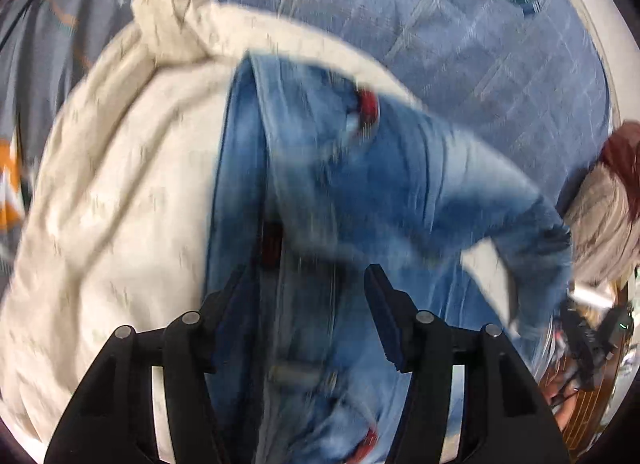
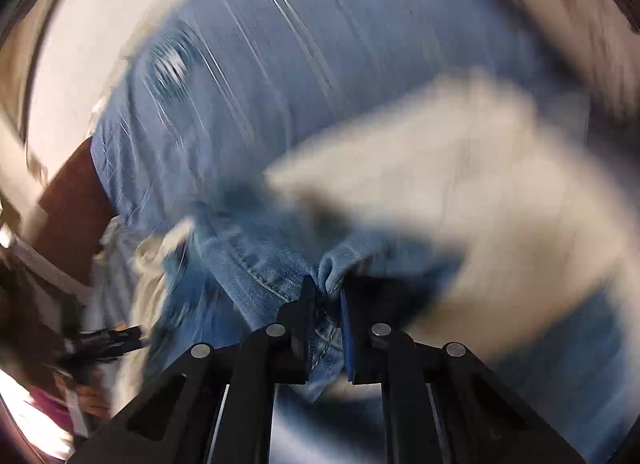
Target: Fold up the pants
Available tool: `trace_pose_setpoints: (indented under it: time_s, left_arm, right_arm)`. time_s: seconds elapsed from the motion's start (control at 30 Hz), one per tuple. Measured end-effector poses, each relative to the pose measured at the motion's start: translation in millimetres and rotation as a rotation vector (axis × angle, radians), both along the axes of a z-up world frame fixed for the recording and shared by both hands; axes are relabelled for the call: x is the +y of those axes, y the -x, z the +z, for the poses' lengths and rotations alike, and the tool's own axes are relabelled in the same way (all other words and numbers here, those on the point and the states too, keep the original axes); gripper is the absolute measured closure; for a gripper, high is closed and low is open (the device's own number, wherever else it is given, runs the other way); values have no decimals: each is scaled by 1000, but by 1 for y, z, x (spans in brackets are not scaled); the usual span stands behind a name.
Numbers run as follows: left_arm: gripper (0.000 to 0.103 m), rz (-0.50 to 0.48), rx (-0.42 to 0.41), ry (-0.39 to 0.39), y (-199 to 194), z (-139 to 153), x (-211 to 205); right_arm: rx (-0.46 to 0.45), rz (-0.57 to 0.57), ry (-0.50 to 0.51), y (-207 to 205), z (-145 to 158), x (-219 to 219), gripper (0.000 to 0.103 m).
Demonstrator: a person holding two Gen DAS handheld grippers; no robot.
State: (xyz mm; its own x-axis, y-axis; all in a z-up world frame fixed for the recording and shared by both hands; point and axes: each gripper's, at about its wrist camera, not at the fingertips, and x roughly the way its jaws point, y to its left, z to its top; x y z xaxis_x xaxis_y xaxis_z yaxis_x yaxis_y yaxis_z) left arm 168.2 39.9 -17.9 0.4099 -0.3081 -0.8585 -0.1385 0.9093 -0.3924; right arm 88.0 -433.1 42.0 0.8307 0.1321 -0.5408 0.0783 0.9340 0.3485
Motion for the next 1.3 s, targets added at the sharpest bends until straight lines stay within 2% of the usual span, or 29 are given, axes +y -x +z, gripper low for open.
trace_pose_setpoints:
  time_s: [0.07,0.13,0.2,0.27,0.3,0.37,0.43,0.5,0.53,0.63,0.7,0.8,0.83,0.87,0.9,0.93,0.97,1.0,1.03,1.07,1.1,1.13,1.17,1.27,1.3]
  left_arm:
    - [36,45,-3,-16,-22,1,5]
    - [36,72,18,-29,-37,-8,7]
    - [36,83,84,-44,-52,-30,4]
    - [37,78,146,-70,-59,-53,0]
    - [37,63,116,-87,-57,-50,-2]
    - [37,13,90,-103,-52,-41,-3]
    - [37,-18,60,-63,-49,-27,5]
    - [36,29,24,-27,-54,-10,23]
    - [35,57,15,-12,-59,-5,30]
    - [26,105,30,28,-79,-5,39]
    - [25,112,95,87,-96,-20,37]
    - [26,82,161,160,-115,-42,23]
    - [30,72,166,174,-117,-46,16]
    - [61,59,165,166,-119,-47,7]
    - [84,43,165,97,-121,-44,-4]
    - [84,21,153,71,-119,-38,-9]
    - [86,-1,116,49,-117,-28,-14]
    - [93,-23,55,36,-112,-13,-18]
    - [99,-35,-2,29,-105,0,-19]
    - [99,-43,-48,24,-100,11,-20]
    - [99,-42,-71,14,-95,17,-20]
    - [99,-39,-76,3,-94,16,-20]
    - [99,-35,-67,-21,-93,11,-22]
    - [98,-23,47,-76,-95,-25,-27]
    - [97,-18,78,-72,-93,-35,-25]
  right_arm:
    - [-31,-69,83,-18,19,-17,92]
    - [19,-130,158,-45,11,-29,91]
    - [198,-186,203,-88,-25,-51,82]
    - [356,-224,196,-109,-58,-68,83]
    - [386,-235,171,-111,-68,-76,82]
    - [314,-221,43,-97,-69,-92,79]
    - [240,-220,-74,-79,-62,-110,72]
    - [207,-216,-153,-68,-55,-126,50]
    - [203,-214,-180,-66,-52,-131,47]
    - [197,-193,-272,-82,-46,-141,43]
    - [237,-145,-320,-98,-48,-139,30]
    - [279,-124,-267,-129,-56,-126,30]
    - [296,-112,-246,-138,-59,-120,32]
    - [322,-97,-201,-146,-59,-112,57]
    - [346,-60,-82,-157,-49,-96,99]
    - [316,-25,-30,-162,-33,-86,99]
    - [196,5,33,-155,0,-75,99]
    - [54,37,69,-140,32,-69,99]
    - [-28,26,109,-129,52,-65,99]
    - [-106,-6,163,-118,69,-63,99]
    - [-131,-26,197,-115,73,-63,99]
    - [-127,-66,267,-116,68,-63,98]
    - [-80,-101,309,-123,52,-66,98]
    - [241,-163,262,-142,-30,-93,95]
    - [296,-170,223,-140,-49,-101,93]
